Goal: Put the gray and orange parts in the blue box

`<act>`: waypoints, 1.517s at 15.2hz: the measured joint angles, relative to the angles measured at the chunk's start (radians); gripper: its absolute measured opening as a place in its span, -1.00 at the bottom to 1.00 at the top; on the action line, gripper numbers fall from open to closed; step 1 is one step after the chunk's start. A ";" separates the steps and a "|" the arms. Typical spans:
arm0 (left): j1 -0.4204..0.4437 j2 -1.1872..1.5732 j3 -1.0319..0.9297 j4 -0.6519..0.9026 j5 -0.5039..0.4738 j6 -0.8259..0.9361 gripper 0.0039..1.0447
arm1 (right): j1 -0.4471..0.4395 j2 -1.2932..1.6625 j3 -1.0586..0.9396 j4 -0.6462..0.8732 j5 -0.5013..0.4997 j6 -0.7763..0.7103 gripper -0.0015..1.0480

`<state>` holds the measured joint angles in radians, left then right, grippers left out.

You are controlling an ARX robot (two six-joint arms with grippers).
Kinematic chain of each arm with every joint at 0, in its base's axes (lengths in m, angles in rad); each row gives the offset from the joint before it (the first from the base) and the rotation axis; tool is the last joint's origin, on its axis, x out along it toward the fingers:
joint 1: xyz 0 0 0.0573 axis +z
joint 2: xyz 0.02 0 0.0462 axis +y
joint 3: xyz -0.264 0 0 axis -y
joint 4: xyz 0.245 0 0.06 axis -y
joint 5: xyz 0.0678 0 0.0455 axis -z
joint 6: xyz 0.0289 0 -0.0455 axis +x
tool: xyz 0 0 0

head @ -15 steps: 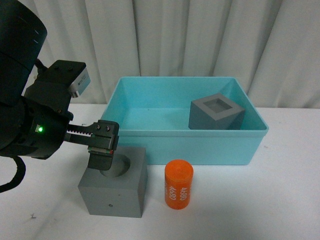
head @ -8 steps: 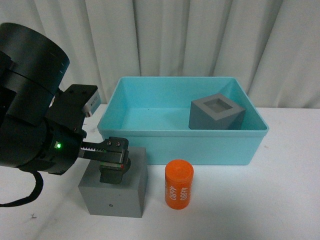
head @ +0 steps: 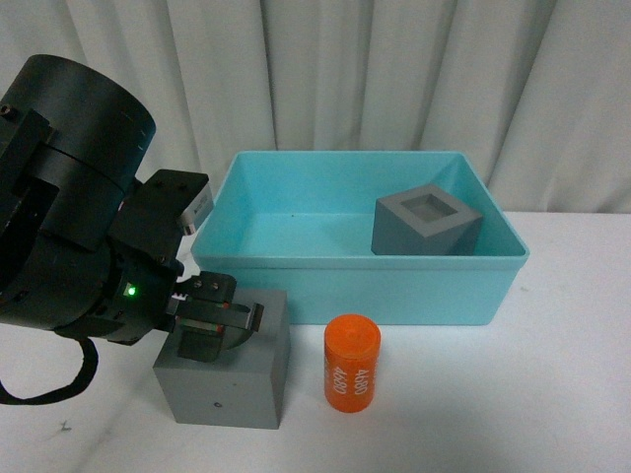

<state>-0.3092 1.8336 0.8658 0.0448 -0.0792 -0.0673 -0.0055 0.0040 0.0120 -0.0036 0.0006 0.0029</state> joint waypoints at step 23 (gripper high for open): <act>-0.126 0.098 0.700 -0.381 -0.006 -0.069 -0.65 | 0.000 0.000 0.000 0.000 0.000 0.000 0.87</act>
<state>-0.4351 1.9312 1.5654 -0.3359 -0.0856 -0.1368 -0.0055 0.0040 0.0120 -0.0032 0.0002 0.0032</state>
